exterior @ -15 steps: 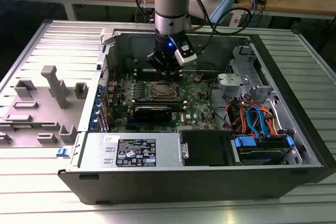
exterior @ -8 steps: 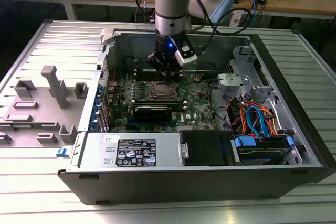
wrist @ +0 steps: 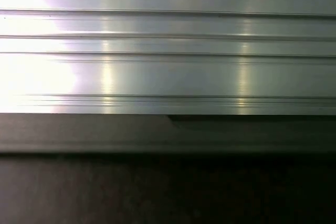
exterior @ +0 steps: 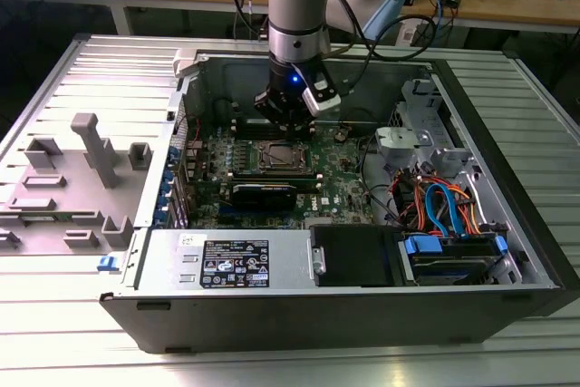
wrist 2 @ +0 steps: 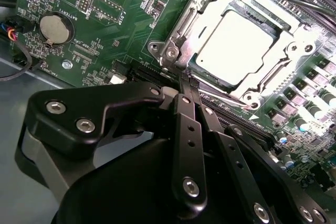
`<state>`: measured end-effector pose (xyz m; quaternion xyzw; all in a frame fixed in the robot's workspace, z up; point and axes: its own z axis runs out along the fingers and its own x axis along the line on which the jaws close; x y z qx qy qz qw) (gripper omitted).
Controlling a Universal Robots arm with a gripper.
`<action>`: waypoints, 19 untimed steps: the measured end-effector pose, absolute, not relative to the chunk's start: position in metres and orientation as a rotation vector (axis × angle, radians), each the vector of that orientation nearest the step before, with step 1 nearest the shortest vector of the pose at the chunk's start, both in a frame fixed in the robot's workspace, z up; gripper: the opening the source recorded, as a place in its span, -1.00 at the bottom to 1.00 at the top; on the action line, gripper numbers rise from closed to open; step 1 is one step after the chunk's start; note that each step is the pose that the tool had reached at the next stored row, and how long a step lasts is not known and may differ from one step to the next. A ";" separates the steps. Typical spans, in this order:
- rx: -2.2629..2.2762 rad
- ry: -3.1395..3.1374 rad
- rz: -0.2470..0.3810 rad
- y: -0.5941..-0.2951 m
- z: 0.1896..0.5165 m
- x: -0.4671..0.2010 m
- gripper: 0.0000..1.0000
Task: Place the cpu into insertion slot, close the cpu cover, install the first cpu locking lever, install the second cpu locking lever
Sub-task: 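Install the first cpu locking lever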
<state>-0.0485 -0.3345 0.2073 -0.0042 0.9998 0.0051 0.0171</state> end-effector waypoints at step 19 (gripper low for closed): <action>-0.002 3.107 0.017 -0.334 0.209 -0.048 -0.79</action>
